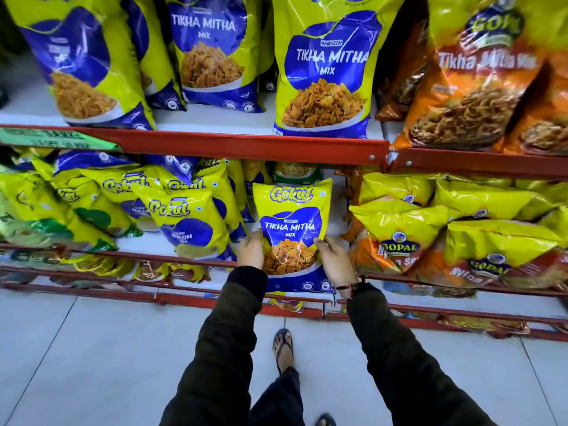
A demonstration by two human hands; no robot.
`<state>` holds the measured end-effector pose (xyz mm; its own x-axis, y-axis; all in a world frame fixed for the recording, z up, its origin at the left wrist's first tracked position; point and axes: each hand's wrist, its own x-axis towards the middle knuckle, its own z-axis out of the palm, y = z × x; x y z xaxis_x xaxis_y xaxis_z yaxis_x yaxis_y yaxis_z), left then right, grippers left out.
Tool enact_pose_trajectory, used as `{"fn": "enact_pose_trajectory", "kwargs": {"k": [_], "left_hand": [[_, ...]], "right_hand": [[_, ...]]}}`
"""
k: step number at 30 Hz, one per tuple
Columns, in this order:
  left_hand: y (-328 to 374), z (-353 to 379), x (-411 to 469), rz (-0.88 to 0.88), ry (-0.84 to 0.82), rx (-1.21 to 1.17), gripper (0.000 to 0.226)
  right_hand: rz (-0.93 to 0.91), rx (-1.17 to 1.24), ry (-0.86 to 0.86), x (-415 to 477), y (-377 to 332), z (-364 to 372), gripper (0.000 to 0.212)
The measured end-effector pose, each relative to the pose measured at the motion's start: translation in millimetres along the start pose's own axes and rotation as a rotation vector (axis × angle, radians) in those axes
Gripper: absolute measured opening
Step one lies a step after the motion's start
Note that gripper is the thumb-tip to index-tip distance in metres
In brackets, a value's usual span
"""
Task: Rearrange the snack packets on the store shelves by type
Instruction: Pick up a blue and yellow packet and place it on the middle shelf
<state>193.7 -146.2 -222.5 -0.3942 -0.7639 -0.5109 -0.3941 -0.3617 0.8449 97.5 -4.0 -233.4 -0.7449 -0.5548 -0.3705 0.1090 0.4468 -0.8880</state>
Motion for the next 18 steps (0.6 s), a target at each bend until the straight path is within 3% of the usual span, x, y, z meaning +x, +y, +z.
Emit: {"fn": "enact_pose_trajectory", "kwargs": {"k": [5,10,14,18], "left_hand": [[20.8,-50.4,-54.4,0.146,0.185,-0.078,0.054],[73.8,-94.5,-91.3,0.328,0.255,-0.177,0.069],[123.9,-115.6,-93.5,0.488,0.209,-0.258,0.045],[190.4,-128.7,-74.1,0.636,0.217,-0.317,0.042]], "right_hand": [[-0.165,0.031,-0.034,-49.9,-42.3,1.9,0.016],[-0.373,0.018,-0.022,-75.4,-105.2,4.7,0.048],[-0.522,0.078,-0.001,-76.1,-162.3,7.8,0.035],[-0.639,0.089,0.075,-52.5,-228.1,15.6,0.055]]}}
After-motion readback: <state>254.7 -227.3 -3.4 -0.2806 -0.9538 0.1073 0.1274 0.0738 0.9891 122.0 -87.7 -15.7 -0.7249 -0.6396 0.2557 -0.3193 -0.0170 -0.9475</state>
